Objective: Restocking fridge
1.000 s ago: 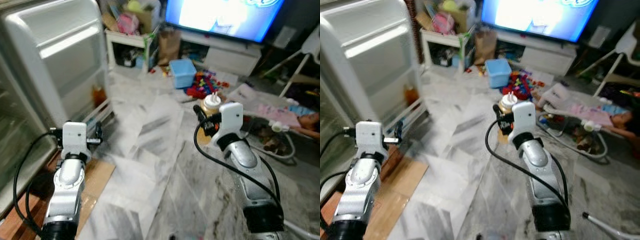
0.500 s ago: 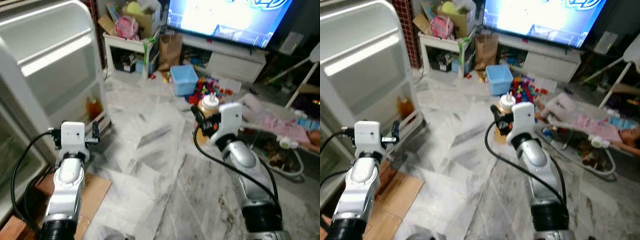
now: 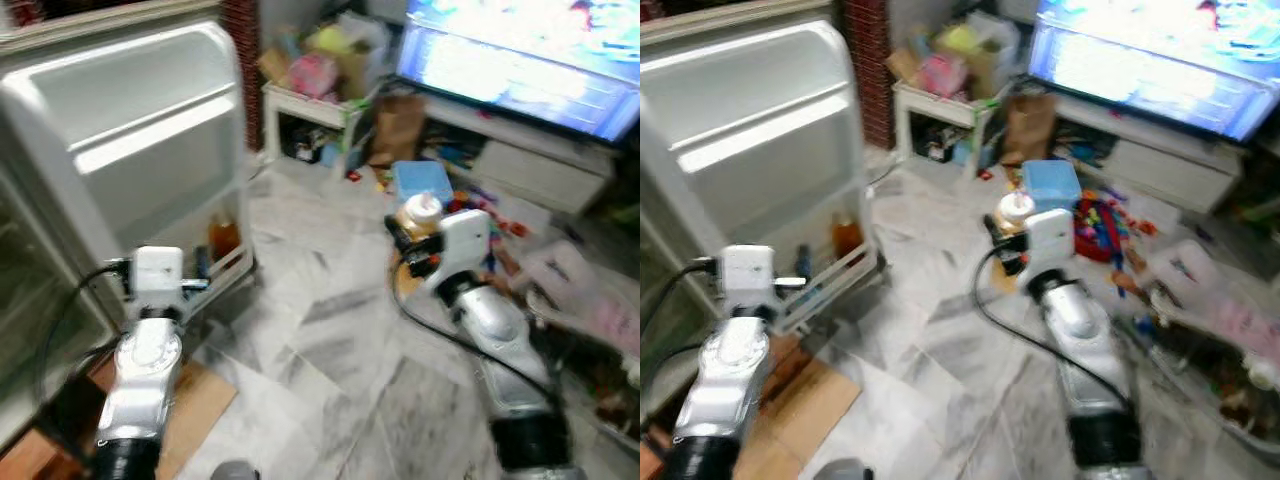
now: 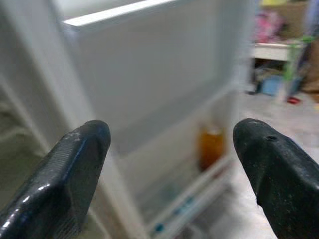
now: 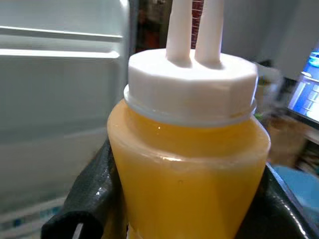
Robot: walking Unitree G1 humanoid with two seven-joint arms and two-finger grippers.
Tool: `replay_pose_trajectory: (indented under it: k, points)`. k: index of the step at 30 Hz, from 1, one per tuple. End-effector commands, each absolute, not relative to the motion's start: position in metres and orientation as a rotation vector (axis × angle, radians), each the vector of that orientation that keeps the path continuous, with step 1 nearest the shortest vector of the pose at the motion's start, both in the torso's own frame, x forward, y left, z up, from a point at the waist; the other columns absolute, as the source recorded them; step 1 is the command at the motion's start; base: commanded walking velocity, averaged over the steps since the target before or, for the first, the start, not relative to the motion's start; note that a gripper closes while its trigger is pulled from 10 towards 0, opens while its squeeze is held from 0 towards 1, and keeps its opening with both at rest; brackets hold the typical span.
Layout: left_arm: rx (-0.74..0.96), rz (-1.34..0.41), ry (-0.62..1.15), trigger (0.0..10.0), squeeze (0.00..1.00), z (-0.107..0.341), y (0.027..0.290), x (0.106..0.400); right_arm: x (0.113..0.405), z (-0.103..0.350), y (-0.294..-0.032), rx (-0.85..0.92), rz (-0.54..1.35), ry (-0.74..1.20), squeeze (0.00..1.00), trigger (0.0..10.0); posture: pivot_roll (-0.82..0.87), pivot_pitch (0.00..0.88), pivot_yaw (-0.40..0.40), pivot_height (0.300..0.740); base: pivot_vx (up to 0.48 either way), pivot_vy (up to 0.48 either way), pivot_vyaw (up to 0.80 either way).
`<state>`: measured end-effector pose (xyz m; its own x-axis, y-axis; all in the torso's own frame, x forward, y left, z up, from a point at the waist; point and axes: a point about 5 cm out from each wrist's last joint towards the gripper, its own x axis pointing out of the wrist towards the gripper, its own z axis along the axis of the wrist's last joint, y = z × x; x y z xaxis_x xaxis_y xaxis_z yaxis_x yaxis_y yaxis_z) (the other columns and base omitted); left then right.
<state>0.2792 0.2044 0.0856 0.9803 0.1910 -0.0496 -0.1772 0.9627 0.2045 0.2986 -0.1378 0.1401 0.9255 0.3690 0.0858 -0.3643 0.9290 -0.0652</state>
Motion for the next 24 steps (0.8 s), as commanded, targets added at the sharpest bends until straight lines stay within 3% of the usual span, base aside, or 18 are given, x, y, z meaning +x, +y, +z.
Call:
replay_pose_trajectory:
  k: [1,10,16,24]
  points:
    - [0.198,0.161,0.074,10.0,0.0,0.0849,0.1944,0.2817,0.2993,0.1461,-0.1505,-0.063,0.345,-0.117,0.0,10.0,0.02,0.0,-0.073,0.74,0.424,0.0,0.8]
    - [0.198,0.165,0.075,10.0,0.0,0.0848,0.1939,0.2822,0.2987,0.1459,-0.1487,-0.062,0.359,-0.115,0.0,10.0,0.02,0.0,-0.074,0.74,0.378,0.0,0.8]
    - [0.189,0.199,0.088,10.0,0.0,0.0833,0.1946,0.2824,0.2964,0.144,-0.1452,-0.059,0.379,-0.108,0.0,10.0,0.02,0.0,-0.075,0.74,0.0,0.0,0.79]
    - [0.202,0.195,0.096,10.0,0.0,0.0827,0.1956,0.2816,0.2964,0.1409,-0.1432,-0.054,0.4,-0.096,0.0,10.0,0.02,0.0,-0.077,0.74,0.0,0.0,0.0]
